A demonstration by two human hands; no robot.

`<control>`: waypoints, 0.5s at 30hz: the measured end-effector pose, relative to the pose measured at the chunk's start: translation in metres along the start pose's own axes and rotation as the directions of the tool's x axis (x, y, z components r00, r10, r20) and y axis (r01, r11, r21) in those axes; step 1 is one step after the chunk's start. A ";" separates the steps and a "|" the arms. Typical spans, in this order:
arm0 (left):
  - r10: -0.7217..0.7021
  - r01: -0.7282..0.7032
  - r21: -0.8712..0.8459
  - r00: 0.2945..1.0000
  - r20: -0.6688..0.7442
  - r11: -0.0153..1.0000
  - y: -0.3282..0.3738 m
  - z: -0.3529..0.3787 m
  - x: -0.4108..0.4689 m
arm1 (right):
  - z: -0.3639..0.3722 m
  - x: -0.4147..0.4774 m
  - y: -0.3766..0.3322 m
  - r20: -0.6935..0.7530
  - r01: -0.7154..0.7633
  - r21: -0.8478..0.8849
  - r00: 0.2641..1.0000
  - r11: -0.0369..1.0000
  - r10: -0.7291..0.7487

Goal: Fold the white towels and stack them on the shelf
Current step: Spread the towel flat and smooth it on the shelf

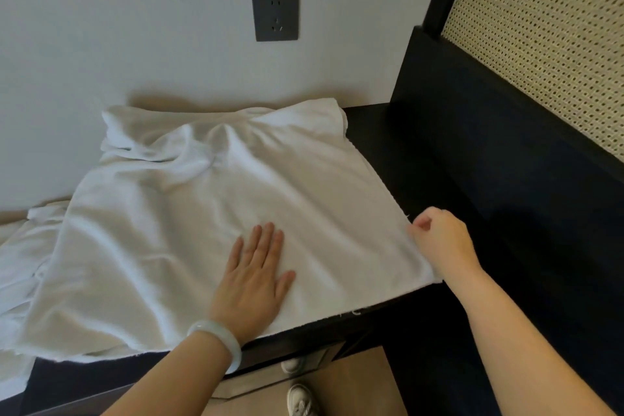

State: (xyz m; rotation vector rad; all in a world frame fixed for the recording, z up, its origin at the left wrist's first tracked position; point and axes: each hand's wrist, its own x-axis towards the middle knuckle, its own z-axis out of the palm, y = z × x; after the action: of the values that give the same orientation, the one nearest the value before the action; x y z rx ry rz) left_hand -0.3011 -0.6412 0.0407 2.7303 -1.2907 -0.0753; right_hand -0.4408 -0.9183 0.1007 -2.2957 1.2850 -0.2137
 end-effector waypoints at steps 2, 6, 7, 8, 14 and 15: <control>0.003 -0.003 0.009 1.000 -0.005 1.000 -0.001 0.001 0.000 | 0.008 0.022 -0.017 0.019 0.034 0.067 0.999 0.997 -0.035; -0.003 0.003 0.015 1.000 -0.008 1.000 0.000 0.001 -0.001 | 0.026 0.062 -0.041 0.060 -0.006 0.013 0.998 1.000 0.005; -0.001 0.001 0.017 1.000 -0.007 1.000 0.000 0.001 -0.001 | 0.028 0.069 -0.043 0.075 -0.034 0.004 0.997 0.999 0.034; 0.002 -0.001 0.019 1.000 -0.007 1.000 0.000 0.001 -0.001 | 0.029 0.076 -0.046 0.093 -0.060 -0.004 0.994 0.998 0.060; -0.003 0.003 0.026 1.000 -0.007 1.000 0.000 0.002 -0.001 | 0.027 0.097 -0.054 0.218 -0.171 -0.020 0.961 0.985 0.172; -0.005 0.005 0.030 1.000 -0.004 1.000 0.000 0.001 -0.001 | 0.027 0.100 -0.054 0.229 -0.181 -0.030 0.956 0.983 0.183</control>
State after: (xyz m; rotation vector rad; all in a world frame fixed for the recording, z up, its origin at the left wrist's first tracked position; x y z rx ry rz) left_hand -0.3014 -0.6406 0.0392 2.7571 -1.2950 -0.0513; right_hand -0.3359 -0.9686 0.0936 -2.1197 1.3653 0.1197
